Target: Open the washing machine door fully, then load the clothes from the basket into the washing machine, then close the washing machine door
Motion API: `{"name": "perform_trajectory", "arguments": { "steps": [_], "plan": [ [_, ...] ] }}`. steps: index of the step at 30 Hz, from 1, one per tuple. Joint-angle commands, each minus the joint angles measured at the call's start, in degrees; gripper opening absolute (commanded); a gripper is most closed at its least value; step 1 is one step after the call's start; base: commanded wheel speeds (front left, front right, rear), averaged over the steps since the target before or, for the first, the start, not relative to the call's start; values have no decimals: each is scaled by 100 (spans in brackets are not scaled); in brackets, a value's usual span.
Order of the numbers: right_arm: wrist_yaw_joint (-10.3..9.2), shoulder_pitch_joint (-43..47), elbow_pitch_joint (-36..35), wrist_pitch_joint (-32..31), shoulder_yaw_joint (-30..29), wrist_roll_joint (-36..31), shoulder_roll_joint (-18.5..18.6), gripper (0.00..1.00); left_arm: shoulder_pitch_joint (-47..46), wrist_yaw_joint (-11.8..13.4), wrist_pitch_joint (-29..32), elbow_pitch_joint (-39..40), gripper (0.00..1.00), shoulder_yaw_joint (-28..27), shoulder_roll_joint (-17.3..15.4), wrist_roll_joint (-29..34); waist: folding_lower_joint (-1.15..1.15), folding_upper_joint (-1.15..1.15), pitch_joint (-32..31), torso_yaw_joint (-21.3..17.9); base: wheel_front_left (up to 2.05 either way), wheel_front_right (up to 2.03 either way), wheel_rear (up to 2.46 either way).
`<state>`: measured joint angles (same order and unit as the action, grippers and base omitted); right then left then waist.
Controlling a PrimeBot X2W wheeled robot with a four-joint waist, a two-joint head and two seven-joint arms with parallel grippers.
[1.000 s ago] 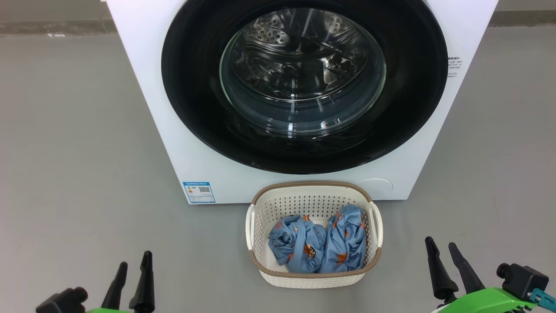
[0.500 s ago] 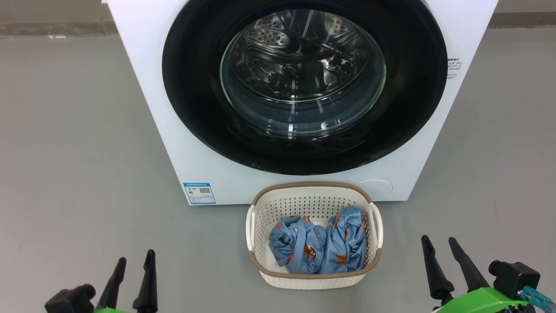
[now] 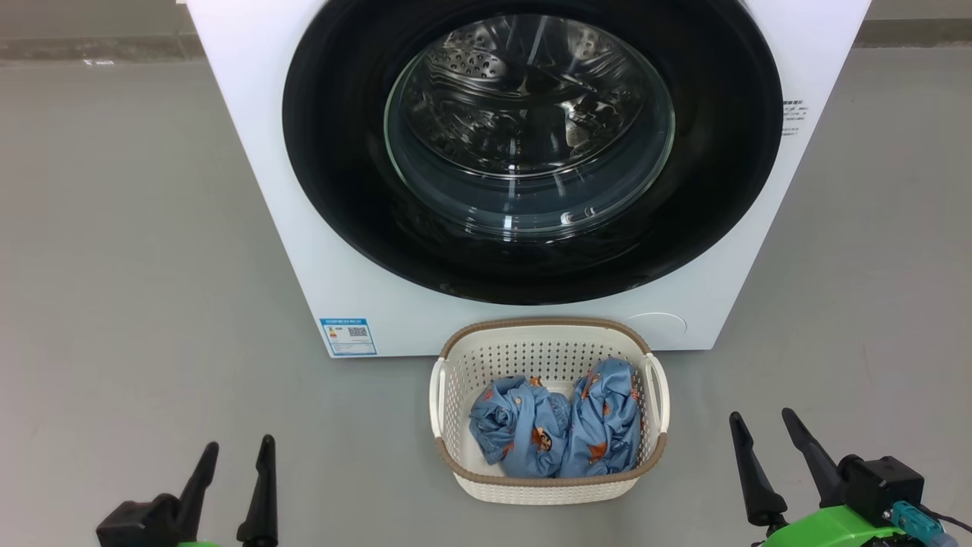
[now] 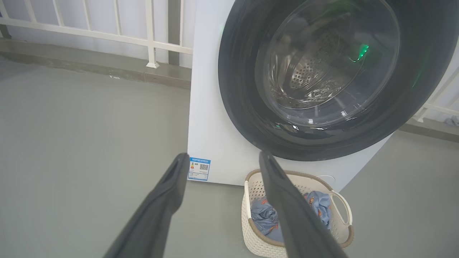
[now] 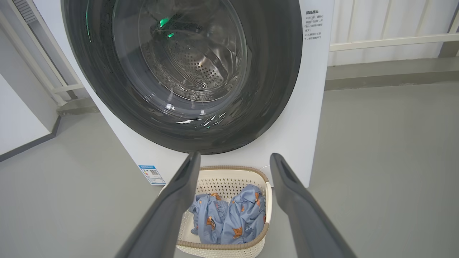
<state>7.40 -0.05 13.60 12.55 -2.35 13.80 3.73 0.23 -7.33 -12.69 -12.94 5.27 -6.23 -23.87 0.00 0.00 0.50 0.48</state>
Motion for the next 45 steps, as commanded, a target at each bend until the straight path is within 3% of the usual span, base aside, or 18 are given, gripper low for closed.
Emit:
{"name": "perform_trajectory", "arguments": {
  "steps": [1,11,31,45],
  "plan": [
    [8,-79,-175,105,106,-242,20,100,-233,-14,-102,183,100,-166,-124,236,0,0,-3,-2,0,0,0],
    [9,3,-247,245,-130,-929,-24,100,-247,-15,-230,141,100,-196,-138,739,0,0,8,-13,0,0,0],
    [9,105,-302,245,-416,-937,-80,100,-307,-15,-230,-86,100,-280,-147,825,0,0,14,-37,7,6,-13],
    [9,109,-312,245,-395,-898,-84,100,-290,-15,-230,-52,100,-225,-151,872,0,0,21,-53,95,95,-191]
  ]
}}
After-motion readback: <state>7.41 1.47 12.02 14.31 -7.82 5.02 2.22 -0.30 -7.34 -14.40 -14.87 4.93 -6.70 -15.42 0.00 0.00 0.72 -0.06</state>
